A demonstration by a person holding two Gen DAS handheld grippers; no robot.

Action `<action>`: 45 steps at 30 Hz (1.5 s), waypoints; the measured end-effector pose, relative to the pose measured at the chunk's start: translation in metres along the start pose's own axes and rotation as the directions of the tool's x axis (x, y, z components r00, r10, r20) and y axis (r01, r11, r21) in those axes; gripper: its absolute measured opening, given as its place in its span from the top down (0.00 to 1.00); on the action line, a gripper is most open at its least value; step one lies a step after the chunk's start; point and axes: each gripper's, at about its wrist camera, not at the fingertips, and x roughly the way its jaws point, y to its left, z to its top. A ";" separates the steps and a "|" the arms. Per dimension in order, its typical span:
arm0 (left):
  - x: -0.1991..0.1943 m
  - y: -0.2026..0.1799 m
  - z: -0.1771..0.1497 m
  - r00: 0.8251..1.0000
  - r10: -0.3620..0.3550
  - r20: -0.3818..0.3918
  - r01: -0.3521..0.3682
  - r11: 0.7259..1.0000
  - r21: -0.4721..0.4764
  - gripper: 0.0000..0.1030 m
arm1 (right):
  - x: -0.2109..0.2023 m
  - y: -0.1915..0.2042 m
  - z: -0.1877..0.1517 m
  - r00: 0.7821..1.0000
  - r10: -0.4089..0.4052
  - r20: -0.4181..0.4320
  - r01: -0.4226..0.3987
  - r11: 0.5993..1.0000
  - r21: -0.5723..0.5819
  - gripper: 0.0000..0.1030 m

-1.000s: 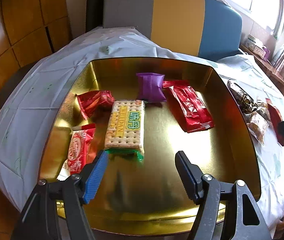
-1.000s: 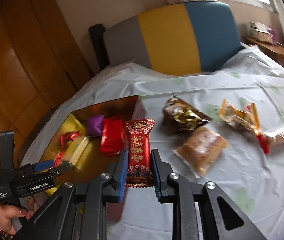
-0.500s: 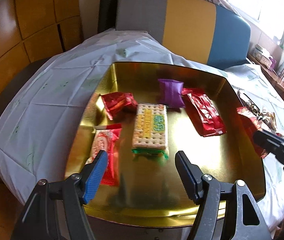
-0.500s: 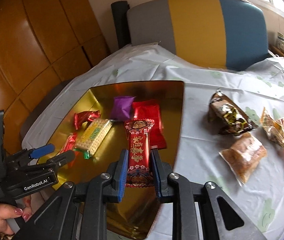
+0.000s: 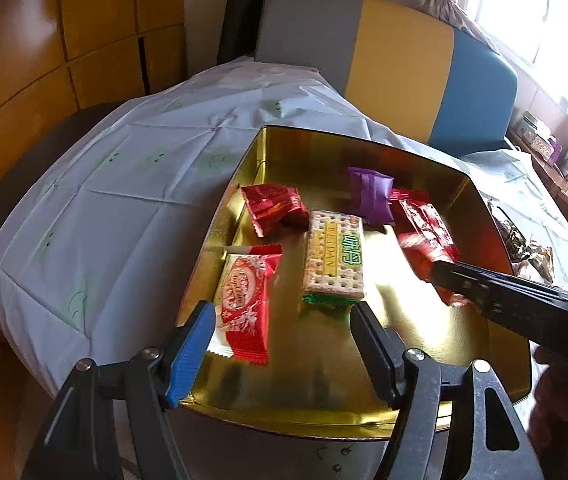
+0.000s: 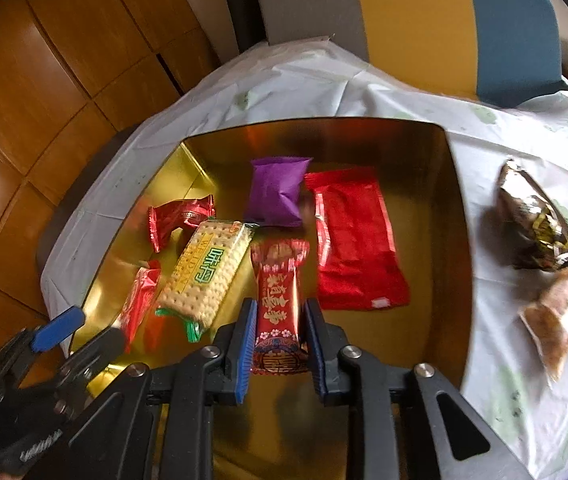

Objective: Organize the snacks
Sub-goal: 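Carry the red candy into the gold tray and release it with the right tool, then grasp the clear rice-bar packet with the right tool while the left tool reaches the cake packet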

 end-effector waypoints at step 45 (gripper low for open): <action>-0.026 -0.139 -0.041 0.984 -0.172 -0.046 0.178 0.945 0.275 0.22 | -0.153 -0.342 -0.069 0.828 -0.557 0.067 0.291 0.529 0.797 0.57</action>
